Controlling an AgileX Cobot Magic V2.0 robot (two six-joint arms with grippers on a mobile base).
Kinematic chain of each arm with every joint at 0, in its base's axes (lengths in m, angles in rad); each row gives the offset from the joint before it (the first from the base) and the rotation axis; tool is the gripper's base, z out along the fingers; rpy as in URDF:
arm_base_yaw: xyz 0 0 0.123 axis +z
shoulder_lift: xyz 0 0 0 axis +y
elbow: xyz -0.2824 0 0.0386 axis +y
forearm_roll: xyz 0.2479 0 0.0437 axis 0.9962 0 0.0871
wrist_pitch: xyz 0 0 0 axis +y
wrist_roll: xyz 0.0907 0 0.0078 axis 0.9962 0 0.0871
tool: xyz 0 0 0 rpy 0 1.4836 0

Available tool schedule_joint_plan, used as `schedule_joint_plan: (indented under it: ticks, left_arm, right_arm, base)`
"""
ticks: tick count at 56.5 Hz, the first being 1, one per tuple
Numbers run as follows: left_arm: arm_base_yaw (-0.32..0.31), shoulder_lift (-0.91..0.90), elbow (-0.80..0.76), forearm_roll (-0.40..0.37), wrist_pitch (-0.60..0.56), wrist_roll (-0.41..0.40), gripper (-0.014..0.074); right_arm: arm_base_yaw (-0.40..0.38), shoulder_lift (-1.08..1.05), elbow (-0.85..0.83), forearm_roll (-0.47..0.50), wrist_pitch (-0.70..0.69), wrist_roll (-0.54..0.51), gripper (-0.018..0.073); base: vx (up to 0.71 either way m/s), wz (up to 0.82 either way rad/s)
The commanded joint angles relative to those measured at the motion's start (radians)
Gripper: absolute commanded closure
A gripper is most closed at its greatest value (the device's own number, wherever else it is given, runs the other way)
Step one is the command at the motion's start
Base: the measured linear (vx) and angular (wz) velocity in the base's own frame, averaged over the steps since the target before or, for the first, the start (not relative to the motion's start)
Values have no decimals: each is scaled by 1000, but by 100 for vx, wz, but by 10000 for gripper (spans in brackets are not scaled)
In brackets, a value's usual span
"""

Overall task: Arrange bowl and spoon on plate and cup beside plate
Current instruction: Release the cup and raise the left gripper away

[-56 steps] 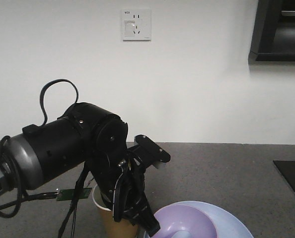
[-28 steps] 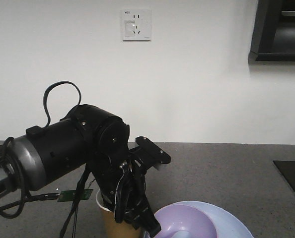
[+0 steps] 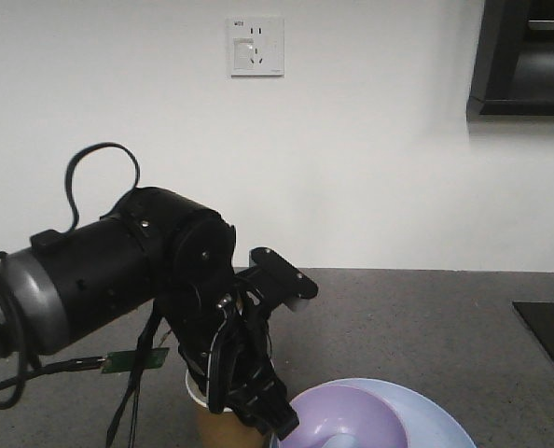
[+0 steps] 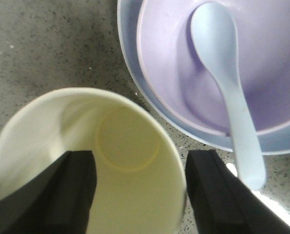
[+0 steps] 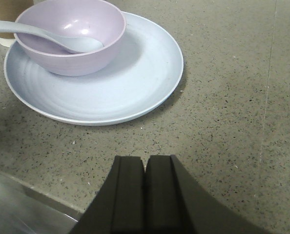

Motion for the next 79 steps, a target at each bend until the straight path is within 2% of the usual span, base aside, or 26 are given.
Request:
schedule_joint_plan:
  ticks: [1,10,16,19,22,28,30,34,42,52,59,64,68,79]
  left_arm:
    - [-4,-100,-35,3,-7,-7,74]
    - [-4,-184,-35,22,-8,-7,83]
    - [-4,-254,-35,60,-13,-7,148]
    - [-4,-291,-35,82,-15,-10,216]
    - [-4,-335,-35,88,-15,-11,323]
    - [-4,-429,-13,70,-42,-9,566]
    - [-4,-466,11,57,-66,-8,606]
    - [-4,-543,83,28,-134,-8,605]
    - [-4,-769,396,13,-368,-22,602]
    - [-4,-1052,900,7,-665,-120,600]
    - [-4,-1223,1166,-9,-885,-191,599]
    - [-4,-1299,1276,-9,-1011,-241,599]
    - [-4,-1339,1322,-9,-1071,-252,599]
    - [-4,-1374,1349,-9,-1063,-253,599]
  right_arm:
    - [-2,8,-28,0,-69,-4,568]
    - [-2,8,-28,-34,-69,-4,568]
    - [-2,8,-28,-55,-79,-4,568]
    - [-2,8,-28,-54,-93,-4,568]
    - [-2,8,-28,-52,-111,-4,568]
    - [-2,8,-28,-49,-146,-4,568]
    - [-2,8,-28,-49,-155,-4,568]
    - [-2,8,-28,-49,-179,-4,568]
    - [-2,8,-28,-47,-238,-6,568]
    - [-2,8,-28,-20,-331,-6,567]
    - [-2,8,-28,-21,-382,-6,568]
    - [-2,8,-28,-21,-404,-6,566]
    - [-2,8,-28,-21,-404,-6,566]
    - [-2,8,-28,-21,-404,-6,565]
  base:
    - [0,0]
    - [0,0]
    - [0,0]
    - [0,0]
    - [0,0]
    - [0,0]
    - [0,0]
    - [0,0]
    - [0,0]
    - [0,0]
    - [0,0]
    - [0,0]
    - [0,0]
    - [0,0]
